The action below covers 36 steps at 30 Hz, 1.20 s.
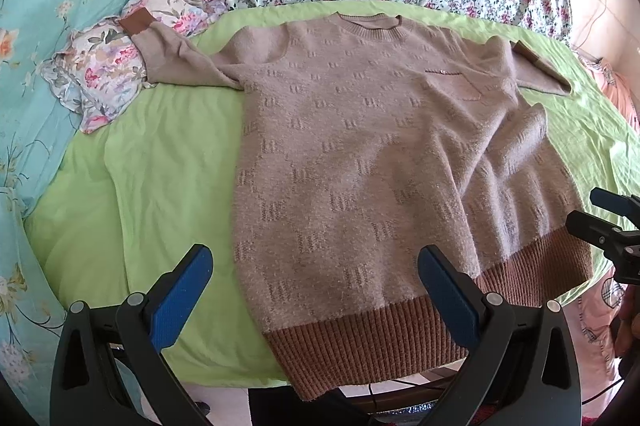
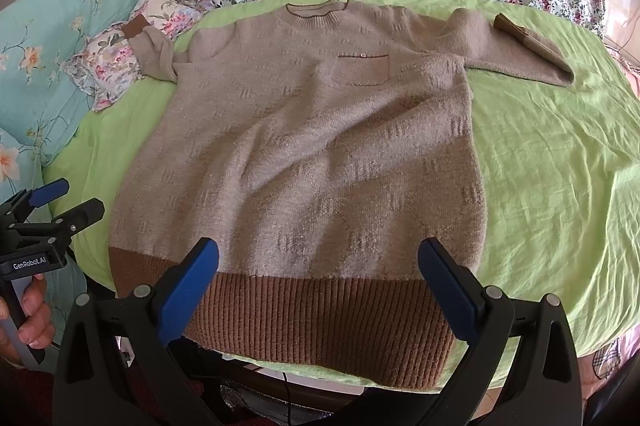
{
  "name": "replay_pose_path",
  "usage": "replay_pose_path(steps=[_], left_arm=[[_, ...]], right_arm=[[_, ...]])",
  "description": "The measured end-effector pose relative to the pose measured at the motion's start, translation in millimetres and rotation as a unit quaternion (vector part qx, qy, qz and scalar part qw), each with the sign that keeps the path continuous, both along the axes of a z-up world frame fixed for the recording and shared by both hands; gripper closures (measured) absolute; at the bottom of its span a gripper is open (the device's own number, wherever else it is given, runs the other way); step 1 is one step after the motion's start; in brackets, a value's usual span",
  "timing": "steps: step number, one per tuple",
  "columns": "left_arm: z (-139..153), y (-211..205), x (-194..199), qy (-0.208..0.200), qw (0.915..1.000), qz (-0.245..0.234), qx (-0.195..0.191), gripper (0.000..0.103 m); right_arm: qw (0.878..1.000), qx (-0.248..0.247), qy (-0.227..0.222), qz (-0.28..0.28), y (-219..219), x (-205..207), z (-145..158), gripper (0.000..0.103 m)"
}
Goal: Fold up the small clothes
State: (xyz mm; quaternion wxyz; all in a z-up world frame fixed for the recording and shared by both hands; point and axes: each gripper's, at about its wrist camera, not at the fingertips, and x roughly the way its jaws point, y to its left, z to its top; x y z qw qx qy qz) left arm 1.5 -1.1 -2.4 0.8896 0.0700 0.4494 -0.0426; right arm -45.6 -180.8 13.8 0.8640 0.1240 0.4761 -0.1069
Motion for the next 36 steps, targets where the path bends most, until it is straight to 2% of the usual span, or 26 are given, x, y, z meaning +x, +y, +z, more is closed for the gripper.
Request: replay_pose_path(steps=[6, 8, 14, 18, 21, 26, 32, 34, 36], left_arm=[[-1.7, -2.4, 1.3, -0.009, 1.0, 0.001, 0.004, 0.0], [-2.8, -4.4, 2.2, -0.016, 0.9998, 0.002, 0.008, 0.0], [-5.3, -5.8, 9.3, 0.006, 1.0, -0.001, -0.005, 0.0], [-9.1, -9.7, 15.3, 0.005, 1.0, -0.003, -0.005, 0.0], [-13.8, -10.3, 22.1, 0.027, 0.9995, -0.004, -0.016, 0.0], [-18.2, -7.5, 38.9, 0.013, 0.9997, 0.003, -0.02, 0.0], [-18.5, -3.8, 67.6, 0.011, 0.9996, 0.011, -0.024, 0.001], [-16.5, -3.3, 78.4, 0.007, 0.9996, 0.011, -0.025, 0.001], [-14.3, -2.7, 90.8, 0.005, 0.9996, 0.013, -0.026, 0.0]], right_arm=[[1.0, 0.0, -0.001, 0.001, -14.2, -7.1, 0.3, 0.003], [1.0, 0.0, -0.002, 0.001, -7.1, 0.6, -3.6, 0.003], [1.0, 0.018, -0.009, -0.003, -4.9, 7.6, -4.0, 0.003], [1.0, 0.003, 0.003, -0.002, -9.0, 12.8, -6.2, 0.003], [1.0, -0.005, -0.004, -0.002, -14.0, 15.8, -7.6, 0.003], [1.0, -0.007, -0.018, -0.003, -26.6, 24.9, -6.3, 0.003], [0.999, -0.014, -0.032, -0.019, -73.2, 46.2, 3.5, 0.003], [0.997, -0.032, -0.069, -0.031, -97.3, 52.7, 16.3, 0.003], [0.995, -0.044, -0.075, -0.047, -123.9, 61.5, 23.5, 0.003]])
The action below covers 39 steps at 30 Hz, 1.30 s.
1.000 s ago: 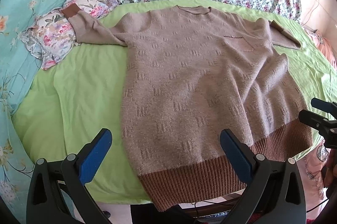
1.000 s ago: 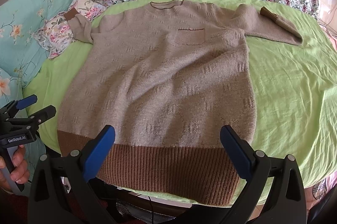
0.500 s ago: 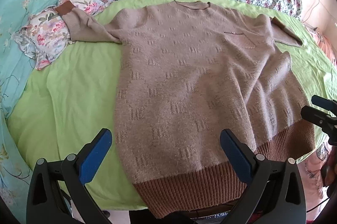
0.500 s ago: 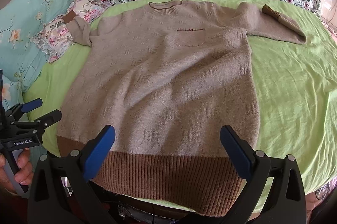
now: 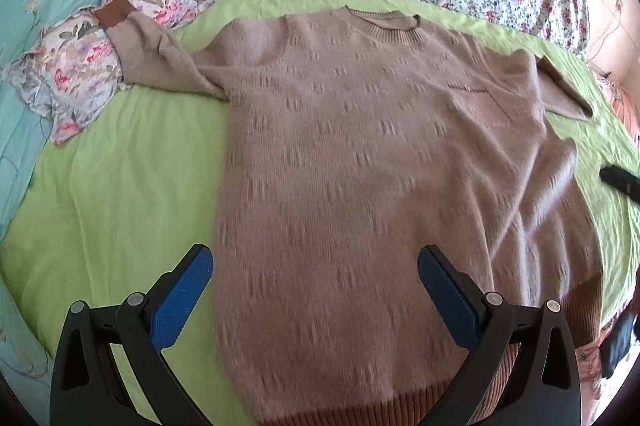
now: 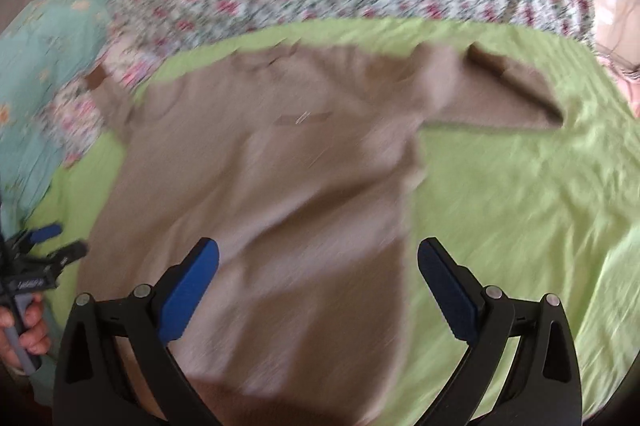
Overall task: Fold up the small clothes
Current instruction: 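Grasp the brown cuff of a sweater sleeve with the right gripper, then fold the sleeve across the body with the right gripper while the left gripper grasps the other cuff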
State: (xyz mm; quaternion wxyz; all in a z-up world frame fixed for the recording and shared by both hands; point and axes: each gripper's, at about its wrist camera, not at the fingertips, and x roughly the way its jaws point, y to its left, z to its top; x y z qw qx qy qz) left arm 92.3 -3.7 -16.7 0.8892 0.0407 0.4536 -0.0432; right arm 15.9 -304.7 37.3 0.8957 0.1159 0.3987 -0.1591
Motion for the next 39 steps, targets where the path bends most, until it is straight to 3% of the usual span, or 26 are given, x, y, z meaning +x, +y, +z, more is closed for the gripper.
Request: replay_pose_path(steps=[3, 5, 8, 14, 16, 18, 19, 20, 21, 26, 31, 35, 39], left_arm=[[0.7, 0.8, 17.3, 0.004, 1.0, 0.005, -0.004, 0.0], [0.7, 1.4, 27.4, 0.005, 0.9999, 0.009, -0.007, 0.0], [-1.8, -0.2, 40.2, 0.011, 0.9998, 0.012, -0.009, 0.001], [-16.7, -7.6, 67.5, 0.03, 0.9994, 0.013, 0.005, 0.001], [-20.6, -9.8, 75.8, 0.035, 0.9993, 0.014, 0.003, 0.001], [-24.9, -11.6, 84.7, 0.039, 0.9991, 0.016, 0.0, 0.001], [-27.7, -12.7, 87.1, 0.044, 0.9989, 0.016, 0.0, 0.001], [-29.8, -13.7, 89.7, 0.046, 0.9988, 0.016, 0.001, 0.001], [-31.3, -14.4, 92.6, 0.046, 0.9988, 0.015, 0.001, 0.001], [-35.7, -15.2, 98.3, 0.047, 0.9988, 0.012, -0.005, 0.001], [-36.4, -12.2, 96.8, 0.047, 0.9987, 0.014, -0.018, 0.001], [-35.0, -4.4, 91.6, 0.041, 0.9985, 0.022, -0.027, 0.001], [-33.9, 8.6, 90.3, 0.037, 0.9976, 0.026, -0.052, 0.001]], right_arm=[[0.999, -0.018, -0.013, -0.037, -52.9, 20.1, 9.3, 0.007], [0.998, -0.037, -0.011, -0.059, -85.1, 34.7, 14.9, 0.017], [0.995, -0.054, 0.002, -0.086, -134.4, 63.1, 14.2, 0.023], [0.989, -0.086, 0.073, -0.093, -203.2, 126.3, -22.3, 0.024], [0.983, -0.125, 0.101, -0.085, -213.9, 141.9, -33.7, 0.024], [0.982, -0.13, 0.115, -0.08, -224.6, 150.6, -44.5, 0.037], [0.982, -0.115, 0.124, -0.085, -232.7, 152.0, -51.8, 0.071], [0.981, -0.107, 0.129, -0.095, -236.0, 151.1, -51.6, 0.091], [0.983, -0.097, 0.114, -0.107, -237.1, 144.6, -47.5, 0.091], [0.995, -0.035, 0.017, -0.093, -201.3, 118.3, -16.6, 0.093], [0.996, 0.061, -0.047, -0.044, -138.0, 135.5, -8.6, 0.093], [0.987, 0.138, -0.078, 0.004, -70.5, 169.0, -22.6, 0.093], [0.978, 0.188, -0.077, 0.047, 5.8, 203.6, -53.2, 0.093]])
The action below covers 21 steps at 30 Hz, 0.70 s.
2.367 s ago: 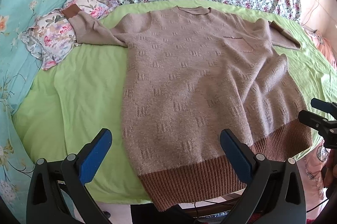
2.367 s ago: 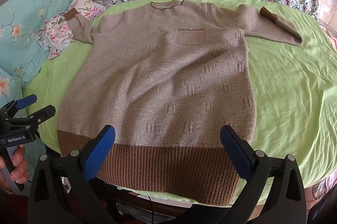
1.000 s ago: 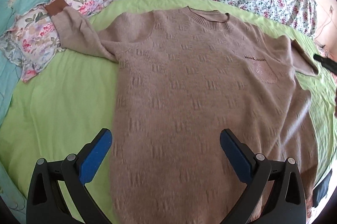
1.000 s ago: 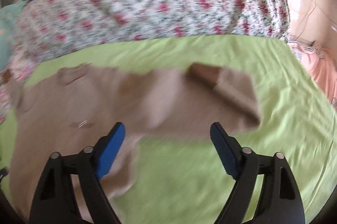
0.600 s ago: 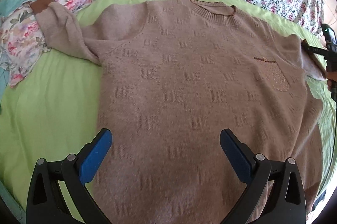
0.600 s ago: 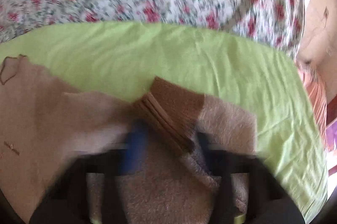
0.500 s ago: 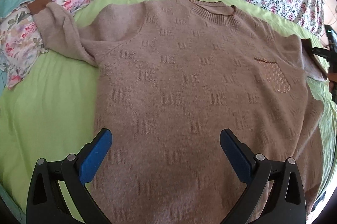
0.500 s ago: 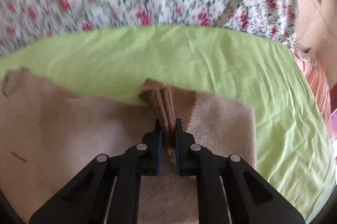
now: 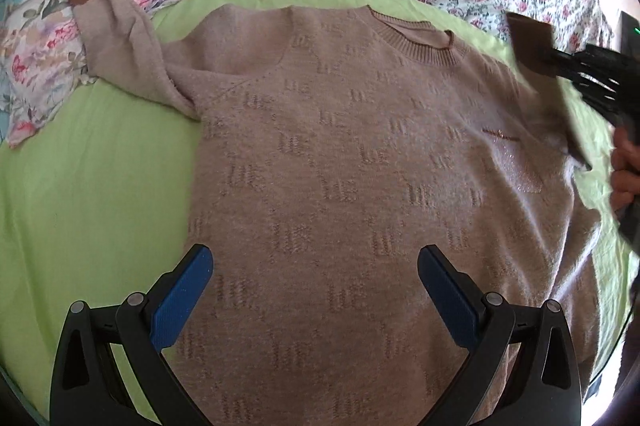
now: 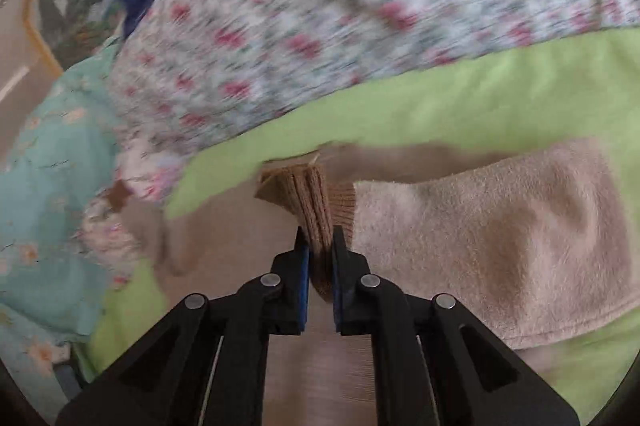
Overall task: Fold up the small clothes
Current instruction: 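Fold the sleeve across the body with the right gripper while the left gripper grasps the other cuff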
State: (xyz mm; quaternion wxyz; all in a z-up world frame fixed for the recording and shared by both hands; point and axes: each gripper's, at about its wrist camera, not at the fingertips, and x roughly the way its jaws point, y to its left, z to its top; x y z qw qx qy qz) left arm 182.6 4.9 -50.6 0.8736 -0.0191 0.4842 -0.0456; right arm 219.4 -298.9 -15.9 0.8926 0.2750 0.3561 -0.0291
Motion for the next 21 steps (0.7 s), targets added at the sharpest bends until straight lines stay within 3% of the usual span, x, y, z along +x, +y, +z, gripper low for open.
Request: replay_pose_path(steps=[5, 9, 11, 13, 16, 21], left_arm=[[3.0, 13.5, 5.4, -0.01, 0.999, -0.005, -0.043, 0.001], [4.6, 24.1, 16.1, -0.019, 0.9972, -0.007, -0.071, 0.0], [3.9, 27.6, 26.0, -0.019, 0.9959, -0.008, -0.087, 0.0], [4.1, 27.9, 34.5, -0.022, 0.9943, -0.012, -0.104, 0.0], [-1.3, 26.6, 59.9, -0.012, 0.9914, -0.018, -0.129, 0.0], [-20.6, 13.7, 108.6, 0.017, 0.9849, -0.032, -0.169, 0.0]], right_arm=[[0.998, 0.033, 0.016, 0.056, 60.5, 66.1, -33.5, 0.093], [0.996, 0.035, 0.04, 0.076, 86.7, 93.6, -62.1, 0.092], [0.994, 0.044, 0.055, 0.083, 88.9, 100.6, -72.6, 0.087], [0.993, 0.052, 0.069, 0.085, 89.3, 100.9, -77.8, 0.075], [0.994, 0.056, 0.046, 0.086, 84.4, 82.8, -65.8, 0.062], [0.998, 0.046, 0.002, 0.037, 55.6, 22.3, -29.4, 0.061]])
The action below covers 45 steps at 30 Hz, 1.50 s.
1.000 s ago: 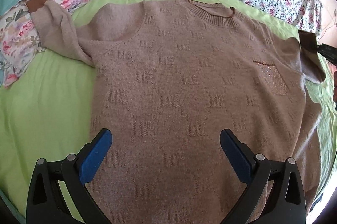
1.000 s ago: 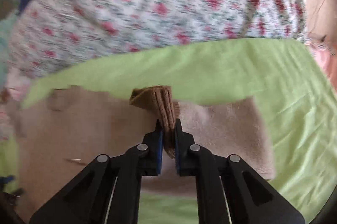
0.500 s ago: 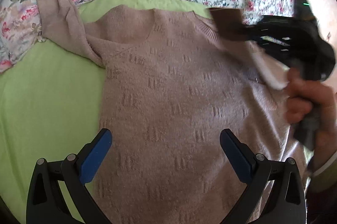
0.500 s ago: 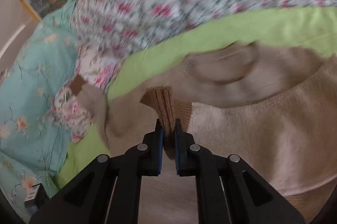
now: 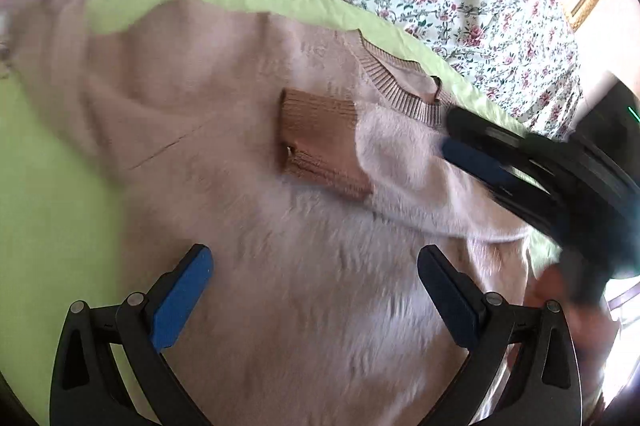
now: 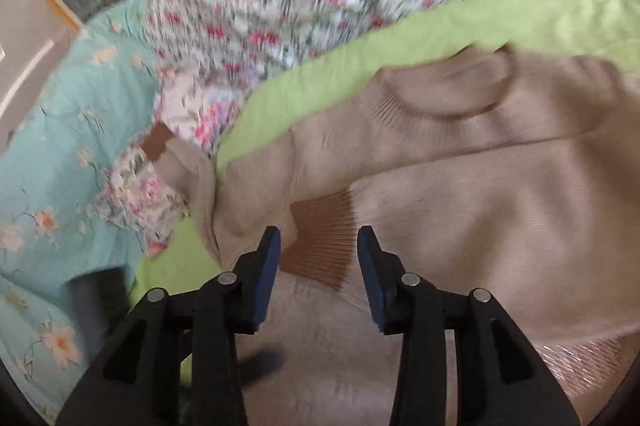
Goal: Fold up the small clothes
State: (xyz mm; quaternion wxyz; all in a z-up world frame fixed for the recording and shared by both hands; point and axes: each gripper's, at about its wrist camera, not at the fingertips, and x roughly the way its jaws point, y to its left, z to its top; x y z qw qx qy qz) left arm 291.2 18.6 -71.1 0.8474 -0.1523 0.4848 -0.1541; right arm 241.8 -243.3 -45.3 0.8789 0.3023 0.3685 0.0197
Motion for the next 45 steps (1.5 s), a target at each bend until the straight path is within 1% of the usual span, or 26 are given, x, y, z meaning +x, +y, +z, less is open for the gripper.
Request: replay_pose_path(steps=[3, 5, 6, 7, 8, 9, 10, 11, 12, 15, 16, 18, 20, 21, 23, 27, 28, 29, 34, 36, 38, 39, 41, 43, 44, 45], left_arm=[[-10.0, -14.0, 27.6, 0.01, 0.9999, -0.006, -0.006, 0.001], [-12.7, -22.2, 39.0, 0.002, 1.0, -0.004, 0.006, 0.001], [-12.2, -27.3, 45.9, -0.007, 0.9999, -0.003, 0.011, 0.005], [-11.6, -31.7, 51.5, -0.013, 0.9998, -0.003, 0.014, 0.022], [-11.0, -36.2, 56.9, -0.017, 0.9997, -0.005, 0.018, 0.034], [-10.2, -39.5, 61.3, -0.019, 0.9995, -0.008, 0.023, 0.062], [-9.9, -40.0, 63.1, -0.019, 0.9995, -0.014, 0.022, 0.099], [-8.6, -39.0, 62.9, -0.014, 0.9995, -0.025, 0.011, 0.096], [1.4, -35.4, 57.7, -0.029, 0.9993, -0.021, 0.007, 0.097], [24.5, -18.6, 34.5, -0.092, 0.9954, -0.007, 0.025, 0.097], [23.2, -12.2, 32.9, -0.094, 0.9951, -0.002, 0.031, 0.097], [8.8, 3.8, 37.2, -0.068, 0.9971, 0.011, 0.032, 0.097], [-3.0, 12.8, 40.7, -0.044, 0.9989, 0.015, 0.008, 0.096], [-4.1, 12.7, 39.9, -0.044, 0.9989, 0.015, 0.005, 0.096], [-3.9, 7.3, 38.7, -0.051, 0.9985, 0.011, 0.016, 0.096], [-6.7, 1.8, 37.0, -0.053, 0.9983, 0.004, 0.025, 0.096], [-6.4, 2.8, 35.7, -0.052, 0.9983, 0.005, 0.027, 0.096], [-6.9, 2.0, 36.6, -0.051, 0.9983, 0.005, 0.028, 0.096], [0.9, -8.2, 35.0, -0.065, 0.9976, -0.016, 0.019, 0.096], [-1.8, -18.5, 36.8, -0.067, 0.997, -0.031, 0.024, 0.096], [-8.5, -25.1, 40.1, -0.062, 0.9967, -0.035, 0.041, 0.096], [-12.6, -25.8, 41.4, -0.055, 0.9968, -0.034, 0.046, 0.096], [-13.8, -22.3, 40.7, -0.053, 0.9973, -0.034, 0.038, 0.095], [-12.1, -18.5, 39.4, -0.057, 0.9973, -0.032, 0.034, 0.092], [-12.9, -17.4, 39.4, -0.055, 0.9975, -0.032, 0.032, 0.091], [-14.2, -17.1, 39.9, -0.052, 0.9977, -0.031, 0.031, 0.091]], right_arm=[[0.999, -0.003, -0.015, -0.04, -18.1, -39.0, 12.1, 0.061], [0.997, -0.006, -0.017, -0.069, -30.4, -65.3, 16.6, 0.061], [0.996, -0.006, -0.019, -0.082, -36.9, -77.1, 18.1, 0.061], [0.995, -0.007, -0.02, -0.097, -44.3, -88.6, 19.6, 0.061], [0.993, -0.01, -0.02, -0.113, -51.7, -99.1, 21.4, 0.061], [0.991, -0.013, -0.021, -0.128, -58.9, -108.7, 23.6, 0.061], [0.99, -0.017, -0.022, -0.14, -63.8, -114.8, 25.4, 0.061], [0.988, -0.023, -0.021, -0.154, -72.4, -123.0, 27.9, 0.061], [0.986, -0.03, -0.02, -0.163, -79.5, -128.9, 30.2, 0.061], [0.977, -0.057, -0.007, -0.205, -109.8, -144.0, 33.1, 0.058], [0.974, -0.059, 0.0, -0.217, -123.1, -145.9, 29.1, 0.056], [0.972, -0.06, 0.024, -0.227, -142.6, -139.3, 18.7, 0.053], [0.971, -0.063, 0.055, -0.224, -161.0, -125.0, 4.2, 0.05], [0.972, -0.063, 0.067, -0.218, -168.4, -116.7, -2.6, 0.049], [0.973, -0.066, 0.087, -0.205, -179.6, -104.3, -15.5, 0.045], [0.976, -0.055, 0.133, -0.161, -191.7, -71.3, -43.6, 0.043], [0.977, -0.054, 0.143, -0.146, -192.2, -63.9, -49.6, 0.058], [0.979, -0.06, 0.142, -0.132, -191.6, -59.2, -50.4, 0.093], [0.973, -0.131, 0.114, -0.154, -195.5, -70.3, -22.4, 0.095], [0.97, -0.13, 0.131, -0.161, -202.8, -68.4, -31.3, 0.095], [0.964, -0.133, 0.157, -0.167, -204.0, -65.8, -40.2, 0.091], [0.958, -0.153, 0.161, -0.184, -200.7, -69.1, -36.0, 0.088], [0.945, -0.204, 0.134, -0.218, -181.6, -82.3, -14.4, 0.083], [0.953, -0.204, 0.091, -0.206, -159.0, -88.3, -1.6, 0.076], [0.961, -0.195, 0.081, -0.181, -147.7, -86.0, -1.5, 0.066], [0.97, -0.178, 0.09, -0.137, -134.1, -78.2, -11.5, 0.061]])
